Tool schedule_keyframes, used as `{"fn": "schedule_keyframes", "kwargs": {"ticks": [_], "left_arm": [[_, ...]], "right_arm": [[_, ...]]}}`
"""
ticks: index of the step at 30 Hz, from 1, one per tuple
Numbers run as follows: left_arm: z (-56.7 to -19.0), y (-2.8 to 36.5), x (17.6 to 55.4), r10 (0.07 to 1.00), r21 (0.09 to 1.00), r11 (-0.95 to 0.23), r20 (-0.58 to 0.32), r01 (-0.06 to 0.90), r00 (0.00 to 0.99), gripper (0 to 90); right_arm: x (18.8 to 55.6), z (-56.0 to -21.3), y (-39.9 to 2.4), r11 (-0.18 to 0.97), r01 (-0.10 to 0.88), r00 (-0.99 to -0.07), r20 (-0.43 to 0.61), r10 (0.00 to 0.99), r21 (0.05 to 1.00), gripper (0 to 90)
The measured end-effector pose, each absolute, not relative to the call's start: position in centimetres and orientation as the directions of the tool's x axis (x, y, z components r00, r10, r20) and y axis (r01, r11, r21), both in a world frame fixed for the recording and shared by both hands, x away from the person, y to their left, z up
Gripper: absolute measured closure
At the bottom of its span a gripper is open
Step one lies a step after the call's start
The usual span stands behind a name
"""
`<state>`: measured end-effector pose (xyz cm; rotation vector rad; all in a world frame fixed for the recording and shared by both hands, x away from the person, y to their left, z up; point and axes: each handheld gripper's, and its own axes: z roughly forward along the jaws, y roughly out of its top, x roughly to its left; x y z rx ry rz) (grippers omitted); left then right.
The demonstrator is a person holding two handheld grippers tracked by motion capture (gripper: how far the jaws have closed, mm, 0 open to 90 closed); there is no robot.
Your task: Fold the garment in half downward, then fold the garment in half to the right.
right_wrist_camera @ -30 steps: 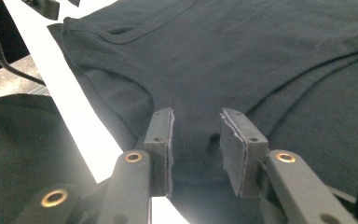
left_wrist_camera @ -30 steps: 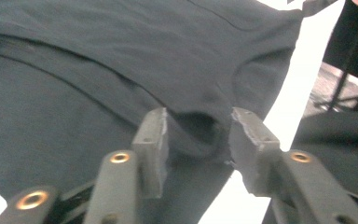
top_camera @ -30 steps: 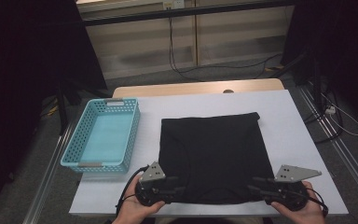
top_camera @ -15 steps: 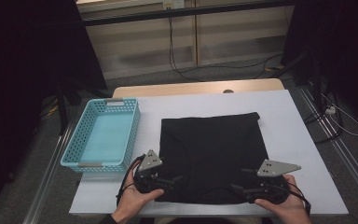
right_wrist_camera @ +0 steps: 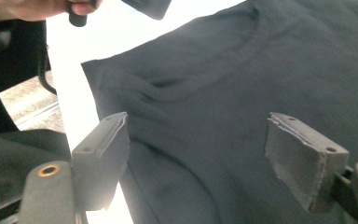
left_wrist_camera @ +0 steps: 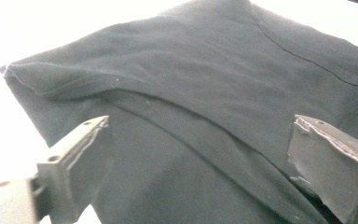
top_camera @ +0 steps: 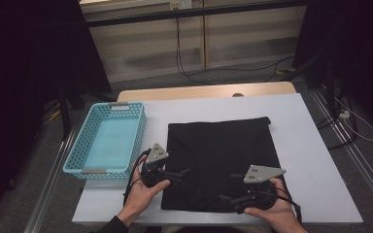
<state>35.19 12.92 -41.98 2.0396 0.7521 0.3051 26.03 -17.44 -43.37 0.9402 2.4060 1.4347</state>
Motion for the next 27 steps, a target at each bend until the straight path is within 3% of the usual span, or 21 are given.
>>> {"fn": "schedule_keyframes", "kwargs": {"ticks": [9, 23, 27], "left_arm": [[-42.0, 12.8, 37.3, 0.655, 0.822, -0.411, -0.035, 0.394, 0.755, 10.8], [-42.3, 12.4, 41.7, 0.686, 0.816, -0.387, -0.055, 0.429, 0.726, 8.8], [-42.4, 12.7, 42.7, 0.708, 0.816, -0.36, -0.077, 0.453, 0.702, 8.0]], "right_arm": [[26.5, -43.7, -14.2, 0.378, 0.404, -0.824, 0.152, 0.546, 0.833, 20.3], [28.4, -43.7, -10.0, 0.426, 0.379, -0.864, 0.149, 0.481, 0.822, 17.5], [28.8, -44.0, -8.9, 0.454, 0.373, -0.877, 0.147, 0.458, 0.809, 20.8]]}}
